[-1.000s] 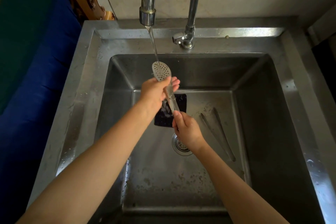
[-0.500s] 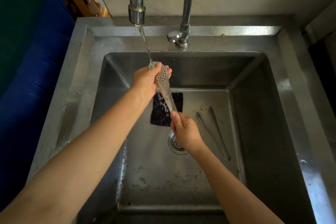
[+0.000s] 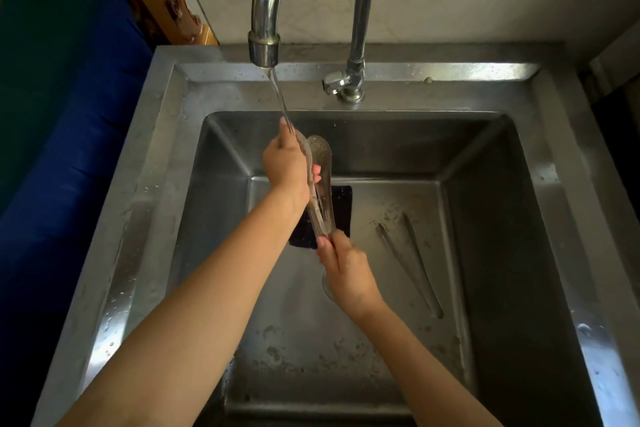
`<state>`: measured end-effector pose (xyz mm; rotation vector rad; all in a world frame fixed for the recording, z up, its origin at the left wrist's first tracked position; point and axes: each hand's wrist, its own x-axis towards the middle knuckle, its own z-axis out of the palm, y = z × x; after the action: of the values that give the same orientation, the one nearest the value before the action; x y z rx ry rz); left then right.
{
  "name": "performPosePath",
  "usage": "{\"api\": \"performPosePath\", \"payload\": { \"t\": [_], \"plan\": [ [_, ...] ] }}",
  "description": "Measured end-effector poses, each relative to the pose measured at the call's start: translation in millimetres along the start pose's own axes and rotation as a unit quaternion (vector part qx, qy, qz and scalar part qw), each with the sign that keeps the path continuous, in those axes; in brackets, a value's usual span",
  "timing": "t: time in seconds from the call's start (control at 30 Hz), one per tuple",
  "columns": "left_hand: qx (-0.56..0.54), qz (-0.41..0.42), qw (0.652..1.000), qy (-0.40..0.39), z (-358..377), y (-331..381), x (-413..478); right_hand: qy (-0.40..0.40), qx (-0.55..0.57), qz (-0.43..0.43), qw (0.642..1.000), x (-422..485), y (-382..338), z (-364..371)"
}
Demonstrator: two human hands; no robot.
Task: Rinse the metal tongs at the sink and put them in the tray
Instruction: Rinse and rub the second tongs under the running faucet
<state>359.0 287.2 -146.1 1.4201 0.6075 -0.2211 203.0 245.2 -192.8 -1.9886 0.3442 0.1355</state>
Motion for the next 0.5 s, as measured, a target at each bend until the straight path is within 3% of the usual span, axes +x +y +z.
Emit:
{"api": "performPosePath", "payload": {
  "t": [0.13, 0.27, 0.4, 0.5],
  "plan": [
    [-0.087, -0.070, 0.994, -0.018, -15, 4, 5, 0.031, 0.104, -0.015, 0.994, -2, -9, -11],
    [-0.161, -0.135, 0.964, -0.165, -24, 7, 10, 0.053, 0.300, 0.045, 0.951, 22, -36, -29],
    [-0.225, -0.126, 0.948, -0.187, -31, 9, 14, -0.051, 0.215, 0.051, 0.974, 20, -44, -35],
    [-0.250, -0.114, 0.949, -0.156, -37, 9, 17, -0.041, 0.231, 0.038, 0.971, 4, -38, -32]
  ]
}}
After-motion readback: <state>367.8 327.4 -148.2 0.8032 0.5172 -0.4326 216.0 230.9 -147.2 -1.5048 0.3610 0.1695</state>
